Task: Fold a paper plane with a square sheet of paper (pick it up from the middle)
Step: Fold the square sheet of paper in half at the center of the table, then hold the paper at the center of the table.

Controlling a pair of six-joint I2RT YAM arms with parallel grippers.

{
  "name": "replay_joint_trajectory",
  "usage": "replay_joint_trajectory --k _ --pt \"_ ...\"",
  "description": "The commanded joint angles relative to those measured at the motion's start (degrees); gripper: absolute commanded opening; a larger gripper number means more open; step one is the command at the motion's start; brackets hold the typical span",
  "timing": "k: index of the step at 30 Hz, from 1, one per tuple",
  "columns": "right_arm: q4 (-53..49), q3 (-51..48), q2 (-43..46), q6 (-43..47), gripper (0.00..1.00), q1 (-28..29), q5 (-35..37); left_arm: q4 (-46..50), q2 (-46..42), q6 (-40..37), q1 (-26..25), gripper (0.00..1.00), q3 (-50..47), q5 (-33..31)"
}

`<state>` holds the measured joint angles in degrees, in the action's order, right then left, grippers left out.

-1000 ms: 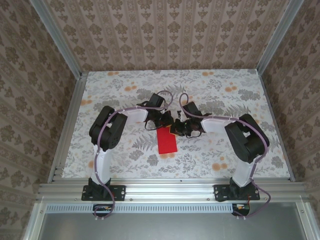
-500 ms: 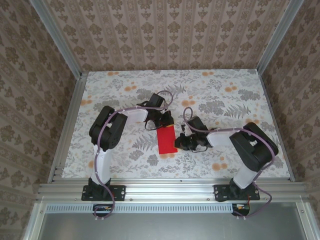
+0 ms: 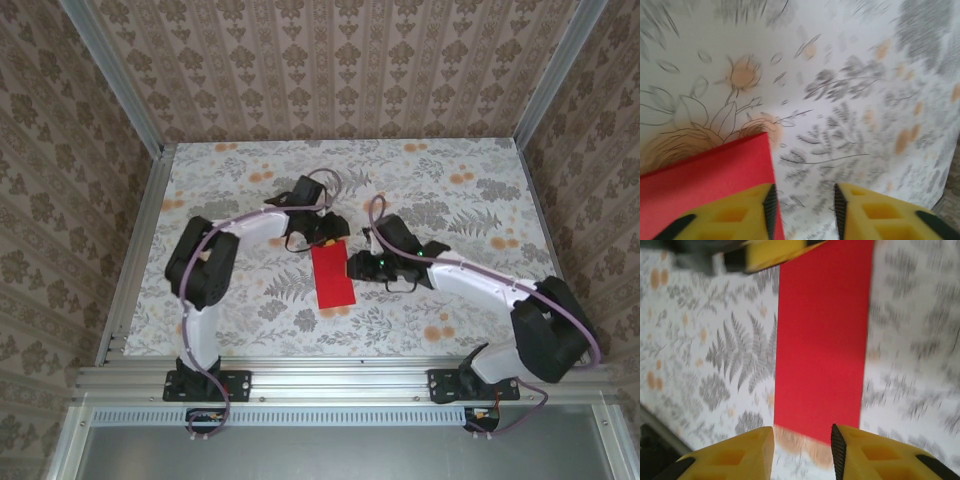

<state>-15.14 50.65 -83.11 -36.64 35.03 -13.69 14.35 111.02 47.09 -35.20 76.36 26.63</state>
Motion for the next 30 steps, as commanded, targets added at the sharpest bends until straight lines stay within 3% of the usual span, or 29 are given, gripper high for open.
replay_joint_trajectory --k 1,9,14,20,30 --pt "-6.38 6.86 -7.59 7.28 0.4 -0.11 7.68 3.21 -10.48 0.32 2.8 0.46 -3.7 -5.76" --pt "-8.34 23.04 -25.19 9.51 0.4 0.39 6.51 5.24 -26.05 1.98 10.43 0.62 -21.12 -9.01" --pt "-8.93 27.72 -31.02 8.2 0.41 0.09 8.2 5.23 -30.57 3.04 10.9 0.69 -27.65 -8.02" --pt "-8.52 28.22 -34.56 6.7 0.42 -1.5 8.71 2.39 -31.23 5.06 9.39 0.73 -32.64 -4.26" --pt "-9.03 25.86 -36.57 -2.23 0.42 -2.92 8.08 -6.97 -29.96 12.84 0.02 0.78 -38.43 -0.44"
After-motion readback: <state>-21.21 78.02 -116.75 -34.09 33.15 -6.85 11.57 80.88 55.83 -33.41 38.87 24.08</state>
